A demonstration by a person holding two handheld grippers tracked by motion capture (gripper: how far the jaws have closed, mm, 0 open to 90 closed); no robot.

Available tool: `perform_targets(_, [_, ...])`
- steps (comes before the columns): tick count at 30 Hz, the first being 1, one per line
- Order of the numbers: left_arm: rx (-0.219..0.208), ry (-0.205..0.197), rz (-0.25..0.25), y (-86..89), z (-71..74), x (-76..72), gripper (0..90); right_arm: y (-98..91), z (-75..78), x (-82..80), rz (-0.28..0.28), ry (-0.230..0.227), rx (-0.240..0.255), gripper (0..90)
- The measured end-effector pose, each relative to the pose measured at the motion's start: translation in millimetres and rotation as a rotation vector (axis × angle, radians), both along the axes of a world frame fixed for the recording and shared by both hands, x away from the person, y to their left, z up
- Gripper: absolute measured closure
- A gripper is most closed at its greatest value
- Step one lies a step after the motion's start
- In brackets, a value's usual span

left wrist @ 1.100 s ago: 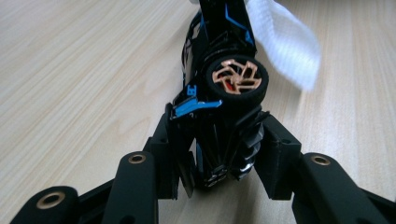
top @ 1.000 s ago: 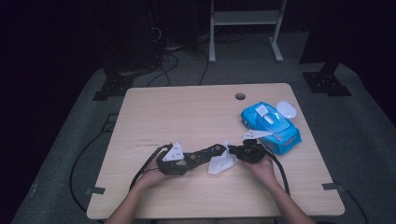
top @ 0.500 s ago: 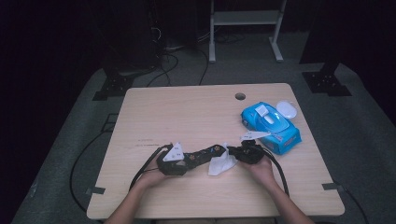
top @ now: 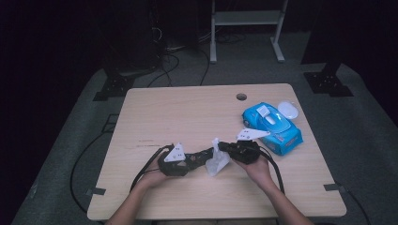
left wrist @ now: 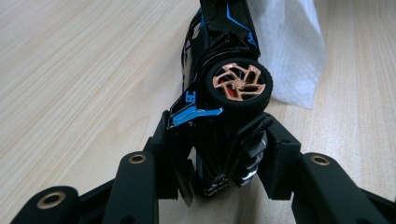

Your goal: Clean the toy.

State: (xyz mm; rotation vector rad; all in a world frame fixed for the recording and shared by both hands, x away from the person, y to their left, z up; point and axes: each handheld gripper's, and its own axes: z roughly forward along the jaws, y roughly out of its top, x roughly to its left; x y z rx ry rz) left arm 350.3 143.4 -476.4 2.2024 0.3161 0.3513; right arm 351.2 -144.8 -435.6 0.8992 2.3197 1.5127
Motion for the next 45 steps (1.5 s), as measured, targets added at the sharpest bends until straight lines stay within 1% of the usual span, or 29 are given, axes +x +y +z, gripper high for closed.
perform_targets(1, [-0.001,0.001,0.000,0.1,0.0,0.1,56.1,2.4,-1.3,-0.3,0.004,-0.001,-0.006,85.9])
perform_targets(2, [-0.005,0.002,0.001,0.2,-0.2,0.2,56.1,3.4,-3.2,0.1,0.005,-0.001,-0.024,85.9])
perform_targets(3, [-0.006,0.006,0.000,0.5,-0.2,0.5,56.0,3.0,-5.1,0.6,0.005,-0.008,-0.019,86.0])
perform_targets(4, [-0.005,0.009,-0.001,0.8,-0.2,0.6,56.1,2.3,-5.5,0.8,0.003,0.005,-0.007,86.0])
perform_targets(6, [-0.002,0.019,-0.001,0.7,-1.3,1.2,55.3,2.4,-5.1,0.5,0.007,-0.010,-0.021,86.0])
perform_targets(7, [-0.008,0.023,0.003,0.9,-1.7,1.5,54.4,2.8,-5.0,-0.2,0.005,-0.013,-0.024,86.0])
perform_targets(9, [-0.010,0.036,0.016,1.1,-1.5,2.5,50.4,2.7,-5.0,-0.3,0.006,-0.013,-0.025,86.0])
perform_targets(12, [0.005,0.052,0.011,-0.3,-3.9,3.1,45.6,2.5,-5.3,-0.3,0.005,-0.010,-0.021,86.0])
perform_targets(13, [0.023,0.051,0.009,-1.8,-4.2,3.1,45.1,2.4,-5.2,-0.3,0.005,-0.008,-0.020,85.9])
perform_targets(14, [0.026,0.047,0.004,-3.0,-4.1,3.0,45.0,2.3,-5.4,-0.4,0.004,-0.009,-0.020,86.0])
perform_targets(15, [0.017,0.047,0.002,-4.3,-4.2,3.0,45.1,2.4,-5.6,-0.6,0.002,-0.009,-0.019,85.9])
perform_targets(16, [0.016,0.047,0.003,-5.5,-4.2,3.2,45.6,2.4,-5.7,-0.7,0.002,-0.008,-0.018,86.0])
perform_targets(19, [0.026,0.039,0.007,-8.0,-4.2,3.8,53.0,2.3,-6.0,-0.6,0.001,-0.006,-0.014,86.0])
perform_targets(22, [0.030,0.036,0.008,-8.4,-3.8,4.6,54.6,2.4,-5.8,-0.9,0.000,-0.006,-0.016,85.9])
perform_targets(24, [0.022,0.036,0.012,-8.3,-3.7,4.5,55.4,2.4,-5.7,-1.0,0.002,-0.007,-0.018,86.0])
perform_targets(25, [0.006,0.033,0.013,-8.2,-3.5,4.1,56.4,2.2,-5.5,-1.1,0.002,-0.007,-0.020,85.9])
perform_targets(27, [-0.001,0.007,0.017,-8.7,-1.4,3.4,57.9,1.2,-5.3,-1.2,-0.001,-0.011,-0.025,85.9])
perform_targets(28, [-0.005,0.007,0.017,-8.9,-0.7,3.1,57.9,0.6,-5.1,-1.0,-0.005,-0.006,-0.022,85.9])
perform_targets(32, [-0.020,-0.016,0.022,-9.5,1.3,1.4,57.9,-0.9,-4.8,-0.6,-0.012,-0.007,-0.025,85.9])
perform_targets(35, [-0.070,-0.036,0.025,-7.8,7.2,-0.6,57.7,-2.5,-4.0,-0.6,-0.016,-0.005,-0.022,85.9])
perform_targets(36, [-0.079,-0.047,0.026,-7.3,9.1,-1.6,57.6,-3.2,-3.8,-0.4,-0.018,-0.002,-0.022,85.9])
perform_targets(40, [-0.096,-0.072,0.028,-6.4,12.8,-4.6,57.5,-3.4,-3.8,-0.3,-0.016,0.000,-0.024,86.0])
perform_targets(43, [-0.125,-0.093,0.025,-5.8,17.9,-7.0,57.4,-2.4,-3.5,-1.2,-0.015,-0.007,-0.032,85.9])
perform_targets(45, [-0.145,-0.099,0.022,-5.7,22.4,-9.2,57.4,-2.1,-3.5,-1.4,-0.016,-0.005,-0.033,85.9])
